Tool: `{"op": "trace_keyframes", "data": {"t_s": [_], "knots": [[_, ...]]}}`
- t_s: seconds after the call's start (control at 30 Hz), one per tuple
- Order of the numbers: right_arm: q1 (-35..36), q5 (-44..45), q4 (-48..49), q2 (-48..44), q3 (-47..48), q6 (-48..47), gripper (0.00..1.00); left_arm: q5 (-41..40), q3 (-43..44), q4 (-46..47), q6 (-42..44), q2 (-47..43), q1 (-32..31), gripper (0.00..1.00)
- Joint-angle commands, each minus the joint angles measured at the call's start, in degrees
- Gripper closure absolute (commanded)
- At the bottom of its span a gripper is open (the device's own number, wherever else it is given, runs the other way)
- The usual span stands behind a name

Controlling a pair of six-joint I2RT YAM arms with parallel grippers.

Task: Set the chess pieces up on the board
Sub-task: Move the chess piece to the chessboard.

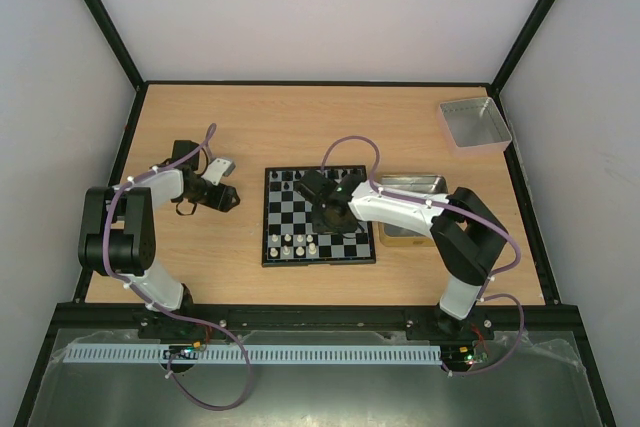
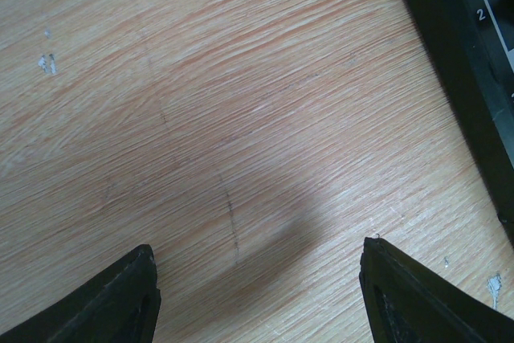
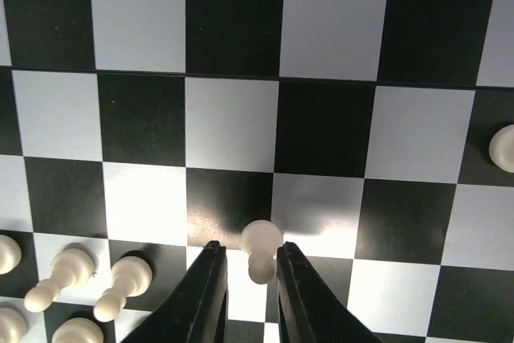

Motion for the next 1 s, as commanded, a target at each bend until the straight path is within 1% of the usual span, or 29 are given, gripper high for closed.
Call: {"op": "trace_keyframes", "data": {"t_s": [0.0, 0.23, 0.33, 0.53, 0.97], "knots": [[-0.5, 0.5, -0.1, 0.7, -1.4, -0.4, 0.83, -0.9, -1.5, -3.6, -0.1, 2.4, -0.4, 0.31], [-0.7, -0.3, 0.9, 1.1, -2.4, -0.6, 0.84, -0.9, -1.5, -3.5, -0.1, 2.4, -0.4, 0.31], [-0.7, -0.1, 1.1, 0.9, -2.4, -0.5, 0.88, -0.9, -1.5, -3.6, -0.1, 2.5, -0.4, 0.31], [-0.7, -0.4, 1.3, 0.7, -2.5, -0.5, 0.92, -0.8, -1.5, -3.7, -0.1, 2.6, -0.4, 0.31], [1.6, -2.4, 1.8, -0.6, -3.3, 1.4, 0.93, -0.8, -1.5, -3.6, -0.1, 2.6, -0.4, 0.31]]}}
